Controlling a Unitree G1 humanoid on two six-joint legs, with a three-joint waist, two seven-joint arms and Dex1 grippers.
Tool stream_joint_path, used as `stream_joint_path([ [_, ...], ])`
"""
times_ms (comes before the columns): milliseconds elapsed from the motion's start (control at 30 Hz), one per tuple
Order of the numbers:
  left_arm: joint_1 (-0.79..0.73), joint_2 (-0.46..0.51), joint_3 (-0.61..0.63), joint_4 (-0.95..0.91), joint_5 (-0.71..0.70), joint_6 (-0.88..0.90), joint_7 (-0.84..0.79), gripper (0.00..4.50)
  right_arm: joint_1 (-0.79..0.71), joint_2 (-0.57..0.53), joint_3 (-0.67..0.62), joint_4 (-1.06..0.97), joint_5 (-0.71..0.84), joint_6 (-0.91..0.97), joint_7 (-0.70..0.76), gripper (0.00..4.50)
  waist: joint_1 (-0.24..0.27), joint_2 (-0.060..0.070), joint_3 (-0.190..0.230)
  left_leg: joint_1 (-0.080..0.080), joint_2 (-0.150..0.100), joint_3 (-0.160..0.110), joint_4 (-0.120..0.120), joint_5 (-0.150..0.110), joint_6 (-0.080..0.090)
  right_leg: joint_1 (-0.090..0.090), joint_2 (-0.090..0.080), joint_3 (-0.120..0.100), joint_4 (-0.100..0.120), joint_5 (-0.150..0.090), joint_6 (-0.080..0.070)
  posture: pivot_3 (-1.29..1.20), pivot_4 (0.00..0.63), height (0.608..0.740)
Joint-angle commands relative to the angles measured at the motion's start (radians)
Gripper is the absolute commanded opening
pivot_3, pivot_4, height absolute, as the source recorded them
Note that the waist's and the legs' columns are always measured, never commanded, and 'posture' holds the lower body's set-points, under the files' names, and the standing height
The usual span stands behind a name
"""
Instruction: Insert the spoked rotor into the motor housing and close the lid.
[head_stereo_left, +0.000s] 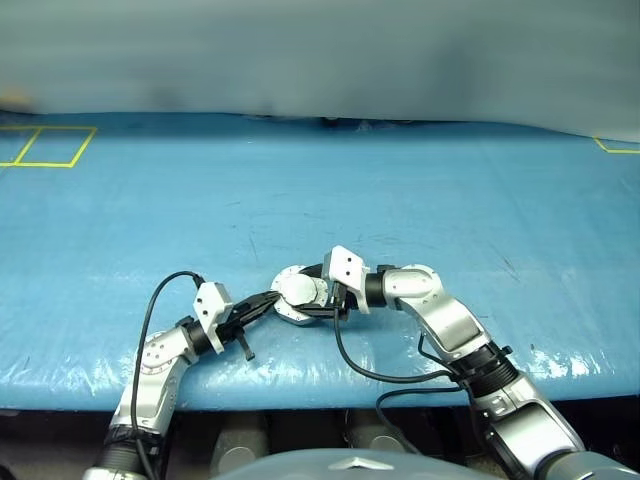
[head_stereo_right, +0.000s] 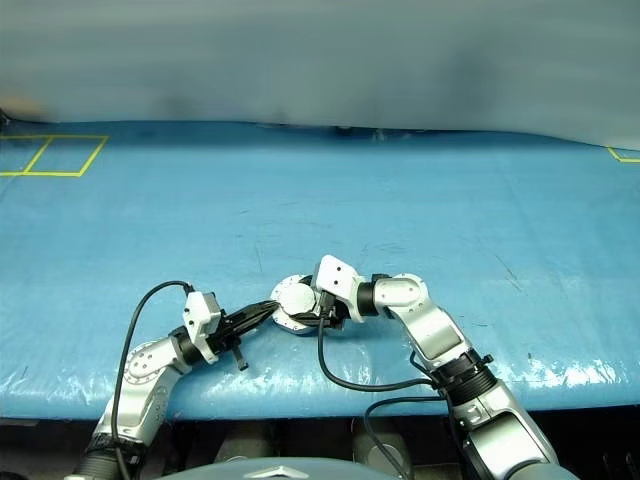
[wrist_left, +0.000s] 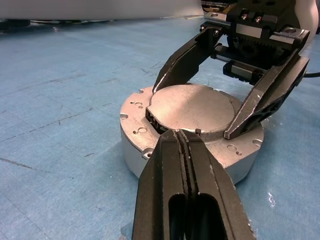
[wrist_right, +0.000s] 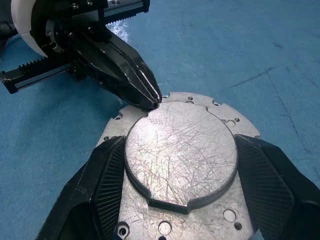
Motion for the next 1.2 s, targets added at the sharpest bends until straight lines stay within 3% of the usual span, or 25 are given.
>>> stream_joint_path([
  [33, 0.011, 0.017, -0.022, 0.0, 0.052, 0.005, 0.016, 0.03, 0.016, -0.005, 0.007, 0.035, -0.035, 0.027, -0.03, 3.01, 0.0, 0.0, -0.001, 0.0, 0.0, 0.0, 0.0, 0.0, 0.0, 0.0, 0.0, 0.0, 0.0, 0.0, 0.0, 0.0, 0.15, 0.74],
  [233, 0.014, 0.015, -0.025, -0.003, 0.053, -0.004, 0.034, 0.03, 0.013, 0.014, -0.011, 0.035, -0.018, 0.042, -0.047, 3.01, -0.002, 0.0, -0.003, 0.001, 0.0, 0.0, 0.0, 0.0, 0.0, 0.001, 0.0, 0.0, 0.0, 0.0, 0.0, 0.0, 0.15, 0.74],
  [367, 0.018, 0.012, -0.029, -0.003, 0.056, -0.016, 0.043, 0.0, 0.024, 0.023, -0.044, -0.012, 0.031, 0.061, -0.036, 4.38, -0.001, 0.0, -0.003, 0.001, 0.0, 0.0, 0.0, 0.001, 0.0, 0.0, 0.0, 0.0, 0.001, 0.0, -0.001, 0.0, 0.15, 0.74],
  [400, 0.02, 0.012, -0.03, -0.004, 0.056, -0.017, 0.045, 0.0, 0.029, 0.026, -0.057, -0.033, 0.052, 0.069, -0.031, 4.48, 0.0, 0.0, -0.003, 0.001, 0.0, 0.0, 0.0, 0.001, -0.001, 0.0, 0.0, 0.0, 0.0, 0.0, -0.001, 0.0, 0.15, 0.74],
  [700, 0.031, 0.006, -0.035, -0.005, 0.049, -0.023, 0.049, 0.0, 0.086, 0.088, -0.265, -0.206, 0.352, 0.313, -0.082, 4.48, 0.005, 0.0, -0.002, -0.002, 0.0, -0.001, -0.002, 0.0, 0.0, -0.002, 0.0, 0.0, -0.002, 0.0, 0.0, 0.0, 0.15, 0.74],
  [933, 0.032, 0.007, -0.032, -0.001, 0.048, -0.031, 0.05, 0.0, 0.127, 0.129, -0.429, -0.137, 0.531, 0.581, -0.217, 4.48, 0.005, 0.0, -0.002, -0.002, 0.0, 0.0, -0.002, 0.0, -0.001, -0.002, -0.001, 0.0, -0.002, 0.0, -0.001, 0.0, 0.15, 0.74],
  [1200, 0.029, 0.002, -0.03, 0.003, 0.045, -0.038, 0.052, 0.0, 0.165, 0.179, -0.507, -0.084, 0.669, 0.798, -0.302, 4.48, 0.003, 0.001, -0.002, -0.002, 0.0, 0.0, -0.002, 0.0, 0.0, -0.002, 0.0, 0.0, -0.002, 0.0, -0.001, 0.0, 0.15, 0.74],
])
